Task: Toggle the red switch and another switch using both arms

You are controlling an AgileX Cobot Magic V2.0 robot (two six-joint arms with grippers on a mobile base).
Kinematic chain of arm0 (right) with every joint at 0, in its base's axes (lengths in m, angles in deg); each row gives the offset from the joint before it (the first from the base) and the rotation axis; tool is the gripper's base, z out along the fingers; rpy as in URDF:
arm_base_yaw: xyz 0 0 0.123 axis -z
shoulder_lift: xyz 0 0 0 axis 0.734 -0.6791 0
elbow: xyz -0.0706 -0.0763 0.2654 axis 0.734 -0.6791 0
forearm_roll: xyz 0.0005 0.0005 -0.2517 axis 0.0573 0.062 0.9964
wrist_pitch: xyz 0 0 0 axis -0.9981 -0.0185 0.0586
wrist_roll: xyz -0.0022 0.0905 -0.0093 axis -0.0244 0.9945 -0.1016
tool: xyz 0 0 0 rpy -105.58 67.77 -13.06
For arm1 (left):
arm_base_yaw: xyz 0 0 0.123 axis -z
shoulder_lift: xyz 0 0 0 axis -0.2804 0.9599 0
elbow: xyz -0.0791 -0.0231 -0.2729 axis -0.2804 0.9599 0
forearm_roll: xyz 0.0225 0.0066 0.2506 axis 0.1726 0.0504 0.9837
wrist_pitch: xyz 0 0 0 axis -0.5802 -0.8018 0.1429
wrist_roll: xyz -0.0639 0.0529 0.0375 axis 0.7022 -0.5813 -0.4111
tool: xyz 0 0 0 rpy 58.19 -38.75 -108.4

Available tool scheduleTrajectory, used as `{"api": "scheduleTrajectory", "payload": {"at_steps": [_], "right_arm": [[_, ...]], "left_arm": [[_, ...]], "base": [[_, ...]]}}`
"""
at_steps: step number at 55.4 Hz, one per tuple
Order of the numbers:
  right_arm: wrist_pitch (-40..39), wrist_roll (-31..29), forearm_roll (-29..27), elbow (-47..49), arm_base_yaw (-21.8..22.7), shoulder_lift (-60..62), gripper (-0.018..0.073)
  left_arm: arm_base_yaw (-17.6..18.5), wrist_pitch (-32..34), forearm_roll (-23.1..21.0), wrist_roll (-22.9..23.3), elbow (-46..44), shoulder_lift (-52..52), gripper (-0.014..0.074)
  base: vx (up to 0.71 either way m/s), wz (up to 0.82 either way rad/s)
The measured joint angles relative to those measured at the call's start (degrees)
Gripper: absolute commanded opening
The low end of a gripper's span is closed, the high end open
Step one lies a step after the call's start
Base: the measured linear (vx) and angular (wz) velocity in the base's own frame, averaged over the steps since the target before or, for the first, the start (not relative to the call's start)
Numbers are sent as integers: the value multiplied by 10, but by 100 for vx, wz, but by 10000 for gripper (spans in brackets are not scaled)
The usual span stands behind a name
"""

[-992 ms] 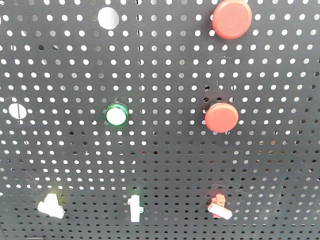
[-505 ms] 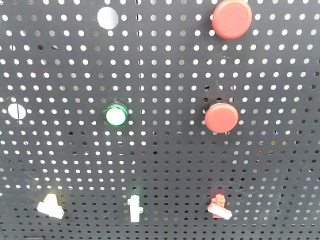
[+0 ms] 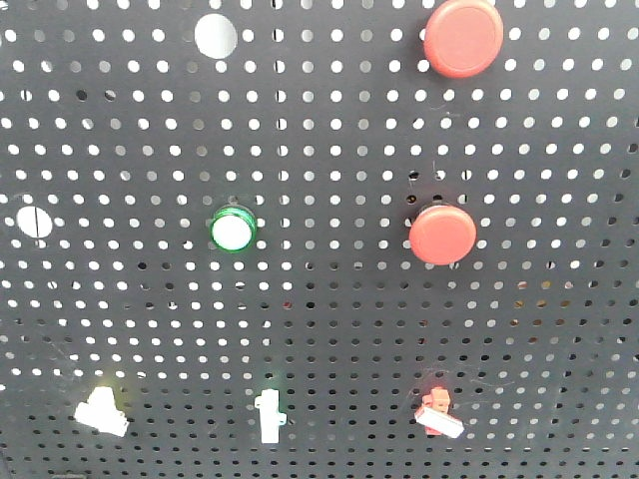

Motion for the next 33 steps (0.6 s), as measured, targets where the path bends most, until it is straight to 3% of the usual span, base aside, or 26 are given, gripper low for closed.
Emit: {"api": "scheduleTrajectory", "payload": {"at_steps": [6,13,19,29,33], "right_arm": [[26,0,0,0,0,0,-6],[59,0,-5,0,0,0,-6],[63,0,-17,-5,0,0,-6],[70,0,-31,-25,0,0,-6],[74,0,-33,-30,0,0,-6]], "left_arm": [[0,-14,-25,27,-1,1,3],[26,-60,-33,18,-1,15,3],[86,-85,-48,-22,-1,42,3],[221,-90,-90,-116,-1,104,3],[253,-90,-94,-140,-1,131,3]], "base": [[0,0],[0,0],[0,0],[0,0],[0,0]]}}
